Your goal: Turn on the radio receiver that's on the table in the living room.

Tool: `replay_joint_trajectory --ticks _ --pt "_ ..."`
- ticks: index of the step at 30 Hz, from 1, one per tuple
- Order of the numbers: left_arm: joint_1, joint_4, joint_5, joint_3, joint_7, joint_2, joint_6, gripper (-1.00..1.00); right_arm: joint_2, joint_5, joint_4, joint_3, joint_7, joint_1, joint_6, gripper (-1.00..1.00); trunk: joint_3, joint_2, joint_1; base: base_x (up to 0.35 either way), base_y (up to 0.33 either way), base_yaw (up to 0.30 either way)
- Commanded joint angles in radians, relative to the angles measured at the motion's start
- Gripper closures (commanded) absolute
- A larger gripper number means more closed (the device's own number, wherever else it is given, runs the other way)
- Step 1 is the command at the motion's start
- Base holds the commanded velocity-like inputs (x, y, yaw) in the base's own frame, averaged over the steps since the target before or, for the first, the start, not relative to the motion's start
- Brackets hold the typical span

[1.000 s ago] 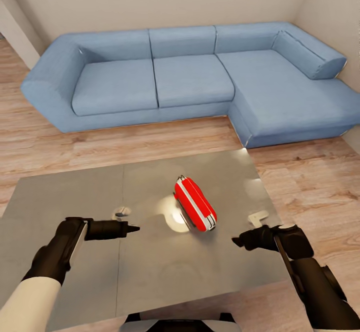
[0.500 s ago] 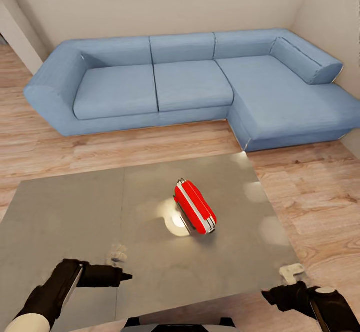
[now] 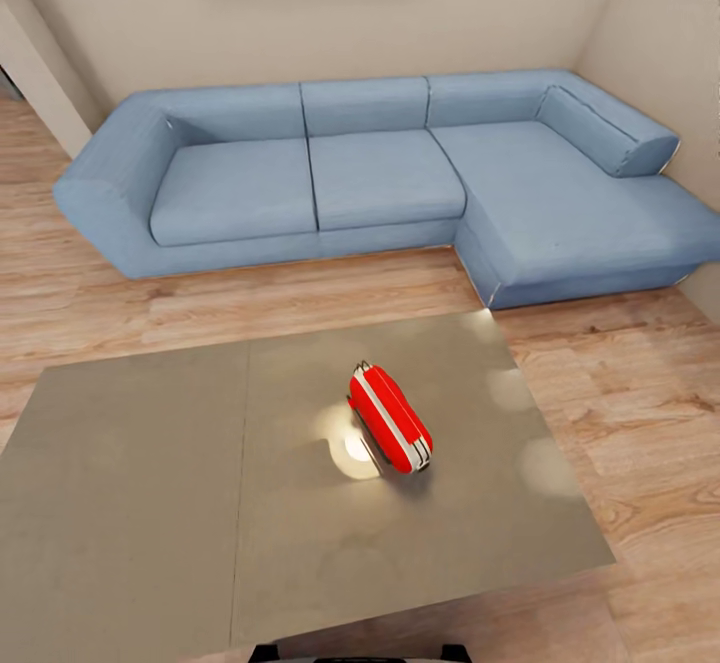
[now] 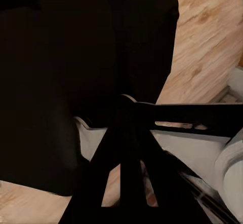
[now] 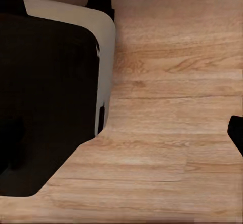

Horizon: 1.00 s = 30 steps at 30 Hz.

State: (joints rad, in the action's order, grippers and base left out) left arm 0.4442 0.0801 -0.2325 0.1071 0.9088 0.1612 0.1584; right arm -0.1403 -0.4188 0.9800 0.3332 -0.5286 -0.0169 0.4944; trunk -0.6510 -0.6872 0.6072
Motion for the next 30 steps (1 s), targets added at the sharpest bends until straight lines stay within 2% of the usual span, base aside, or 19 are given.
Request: replay_joint_trajectory --ticks 1,6,11,15,20,25,27,30 --pt "0.0 -0.028 0.002 0.001 -0.019 0.0 -0.023 1.0 0.0 0.001 -0.042 0.0 0.01 0.0 -0.025 -1.0 0.002 0.0 0.0 0.0 0.0 0.0" --pt "-0.037 -0.072 0.004 0.001 -0.108 -0.004 -0.061 1.0 -0.001 0.002 -0.282 0.002 0.085 0.0 -0.161 -1.0 0.009 0.0 0.0 0.0 0.0 0.0" --pt "-0.063 -0.075 0.004 0.002 -0.207 -0.013 -0.065 1.0 0.001 0.006 -0.418 0.006 0.172 0.0 -0.242 -1.0 0.017 0.0 0.0 0.0 0.0 0.0" --pt "-0.087 -0.077 0.004 0.002 -0.326 -0.023 -0.066 1.0 0.004 0.009 -0.563 0.007 0.253 0.0 -0.345 -1.0 0.024 0.0 0.0 0.0 0.0 0.0" --pt "-0.106 -0.077 0.005 0.002 -0.427 -0.024 -0.069 1.0 0.016 0.009 -0.669 0.007 0.322 0.0 -0.422 -1.0 0.031 0.0 0.0 0.0 0.0 0.0" --pt "-0.149 -0.076 0.009 0.003 -0.543 -0.031 -0.078 1.0 0.02 0.011 -0.745 0.008 0.353 0.0 -0.495 -1.0 0.039 0.0 0.0 0.0 0.0 0.0" --pt "-0.18 -0.076 0.012 0.003 -0.612 -0.032 -0.101 1.0 0.02 0.013 -0.795 0.008 0.372 0.0 -0.538 -1.0 0.042 0.0 0.0 0.0 0.0 0.0" --pt "-0.206 -0.075 0.014 0.003 -0.639 -0.032 -0.127 1.0 0.025 0.017 -0.857 0.01 0.406 0.0 -0.599 -1.0 0.047 0.0 0.0 0.0 0.0 0.0"
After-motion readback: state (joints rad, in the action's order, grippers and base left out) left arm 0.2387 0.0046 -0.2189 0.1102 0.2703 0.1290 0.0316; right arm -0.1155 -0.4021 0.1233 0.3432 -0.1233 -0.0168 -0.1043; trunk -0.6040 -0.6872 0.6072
